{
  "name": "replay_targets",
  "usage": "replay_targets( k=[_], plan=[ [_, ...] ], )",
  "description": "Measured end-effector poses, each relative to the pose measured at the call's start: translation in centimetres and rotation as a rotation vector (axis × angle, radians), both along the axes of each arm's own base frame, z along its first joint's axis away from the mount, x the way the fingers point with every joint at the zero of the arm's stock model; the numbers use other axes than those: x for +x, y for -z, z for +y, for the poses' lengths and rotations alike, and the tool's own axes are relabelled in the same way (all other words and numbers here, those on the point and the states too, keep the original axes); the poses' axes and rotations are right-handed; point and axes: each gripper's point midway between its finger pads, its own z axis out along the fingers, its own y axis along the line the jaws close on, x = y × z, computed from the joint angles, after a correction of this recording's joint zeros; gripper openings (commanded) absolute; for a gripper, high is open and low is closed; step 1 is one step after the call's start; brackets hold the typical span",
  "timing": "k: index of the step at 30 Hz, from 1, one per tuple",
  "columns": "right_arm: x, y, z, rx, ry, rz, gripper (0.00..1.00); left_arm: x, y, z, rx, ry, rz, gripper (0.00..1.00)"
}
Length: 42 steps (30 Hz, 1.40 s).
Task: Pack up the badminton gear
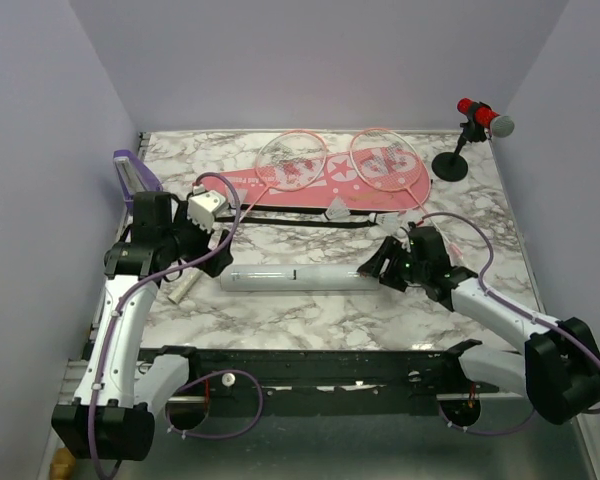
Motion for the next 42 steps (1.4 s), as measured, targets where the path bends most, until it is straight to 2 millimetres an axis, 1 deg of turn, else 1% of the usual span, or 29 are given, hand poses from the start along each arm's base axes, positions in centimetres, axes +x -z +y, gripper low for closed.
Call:
replay_targets(
  k=[5, 6, 7, 8, 12, 15, 19, 21, 25, 27, 30, 35, 38, 42],
  plan=[
    [0.0, 0.4, 1.0, 0.063, -0.016, 0.003, 0.35, -0.6, 0.3, -1.6, 0.006, 0.089, -0.005, 0.99],
    [0.0, 0.3, 1.2, 0.074, -0.021, 0.003, 0.31, -0.7, 0.6, -2.1, 0.008, 0.112, 0.0, 0.99],
    [0.1, 0.1, 1.5, 0.094, -0.023, 0.001, 0.24, -0.9, 0.9, -2.6, 0.011, 0.137, 0.006, 0.99],
    [0.2, -0.2, 1.7, 0.107, -0.026, -0.007, 0.22, -1.2, 1.3, -3.2, 0.015, 0.166, 0.015, 0.99],
    [0.1, -1.4, 2.5, 0.169, -0.045, -0.018, 0.0, -1.5, 2.6, -5.2, 0.028, 0.254, 0.022, 0.99],
    [-0.2, -3.6, 3.0, 0.217, -0.076, -0.068, 0.0, -1.5, 3.1, -6.6, 0.036, 0.322, 0.003, 0.99],
    [-0.6, -6.7, 3.4, 0.25, -0.13, -0.144, 0.0, -1.6, 2.4, -8.2, 0.02, 0.41, -0.056, 0.99],
    [-1.0, -7.9, 3.5, 0.254, -0.16, -0.165, 0.0, -2.0, 2.1, -9.0, 0.016, 0.477, -0.082, 0.99],
    [-1.8, -9.5, 3.7, 0.244, -0.219, -0.182, 0.0, -3.1, 1.4, -10.3, 0.03, 0.603, -0.114, 0.99],
    [-2.1, -10.3, 3.7, 0.237, -0.246, -0.188, 0.0, -3.6, 1.1, -10.6, 0.044, 0.651, -0.135, 0.99],
    [-2.5, -11.7, 3.8, 0.234, -0.278, -0.205, 0.0, -4.1, 1.1, -10.5, 0.076, 0.703, -0.152, 0.99],
    [-3.0, -13.6, 4.2, 0.231, -0.317, -0.231, 0.0, -4.7, 1.6, -10.3, 0.096, 0.733, -0.129, 0.99],
    [-3.2, -14.3, 4.4, 0.233, -0.329, -0.241, 0.0, -5.2, 1.7, -10.4, 0.096, 0.75, -0.117, 0.99],
    [-3.5, -14.9, 4.9, 0.235, -0.347, -0.241, 0.0, -5.3, 2.1, -11.0, 0.089, 0.762, -0.1, 0.99]
  ],
)
